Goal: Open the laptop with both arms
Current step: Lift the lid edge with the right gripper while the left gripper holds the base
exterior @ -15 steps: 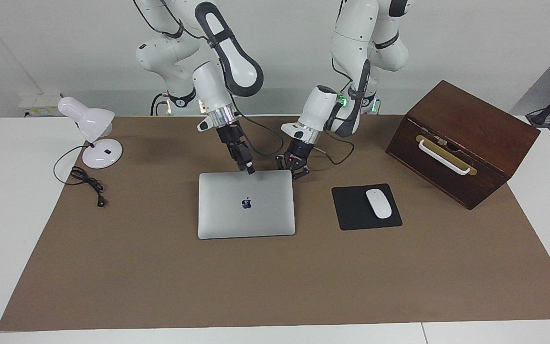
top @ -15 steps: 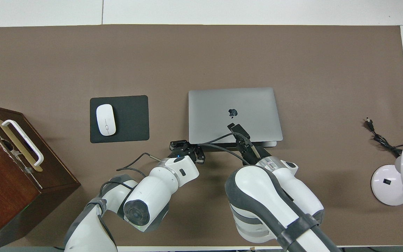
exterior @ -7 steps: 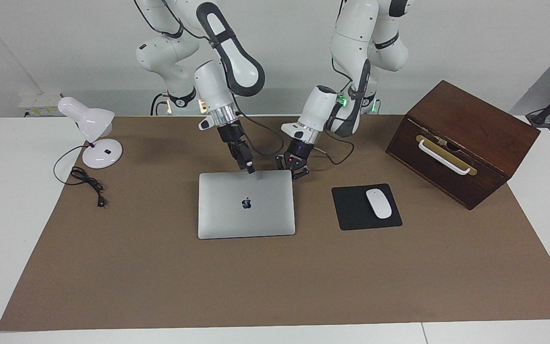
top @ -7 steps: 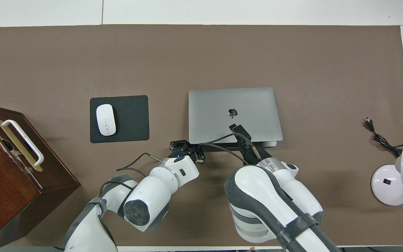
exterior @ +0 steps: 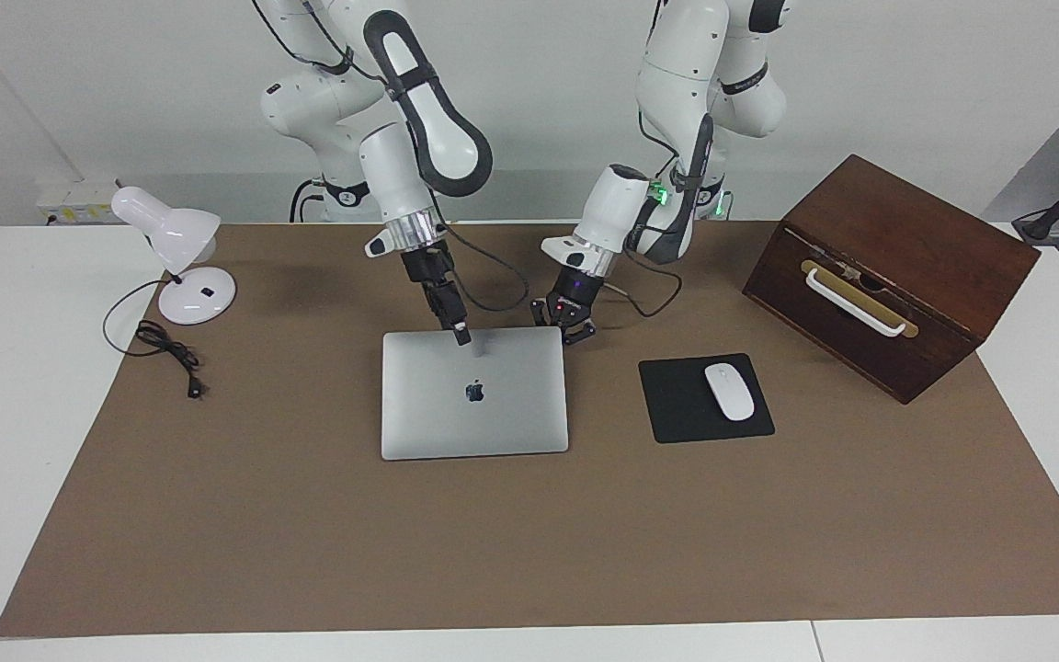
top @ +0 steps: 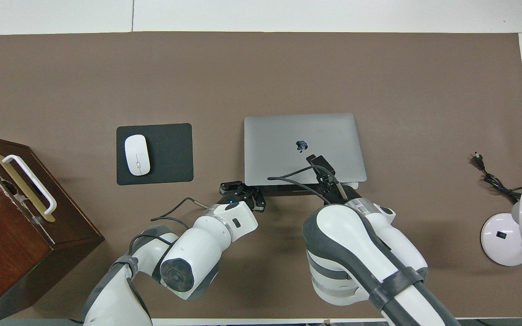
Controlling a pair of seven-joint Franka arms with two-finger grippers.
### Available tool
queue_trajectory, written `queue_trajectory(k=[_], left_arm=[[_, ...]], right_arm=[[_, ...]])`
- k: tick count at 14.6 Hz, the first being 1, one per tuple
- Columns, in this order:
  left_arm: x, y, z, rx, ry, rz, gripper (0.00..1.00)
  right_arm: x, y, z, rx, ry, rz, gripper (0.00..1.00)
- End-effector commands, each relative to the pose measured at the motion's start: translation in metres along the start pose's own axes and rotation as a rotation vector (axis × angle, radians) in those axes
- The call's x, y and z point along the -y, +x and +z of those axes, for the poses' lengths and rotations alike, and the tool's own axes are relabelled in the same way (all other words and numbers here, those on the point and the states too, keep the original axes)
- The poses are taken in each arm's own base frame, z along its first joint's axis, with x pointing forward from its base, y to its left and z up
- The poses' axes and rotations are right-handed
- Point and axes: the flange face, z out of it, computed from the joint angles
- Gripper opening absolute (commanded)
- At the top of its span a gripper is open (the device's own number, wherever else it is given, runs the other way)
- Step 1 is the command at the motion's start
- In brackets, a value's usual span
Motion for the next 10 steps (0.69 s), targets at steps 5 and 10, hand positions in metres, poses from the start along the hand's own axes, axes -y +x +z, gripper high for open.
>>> queue_trajectory(k=[5, 10], left_arm=[[0.003, -0.011, 0.016, 0.016, 0.015, 0.003, 0.0], [0.004, -0.013, 0.018, 0.022, 0.017, 0.003, 0.0]], right_arm=[[0.011, 0.014, 0.007, 0.012, 0.026, -0.016, 1.0], [0.02, 0.01, 0.009, 0.016, 0.041, -0.046, 1.0]])
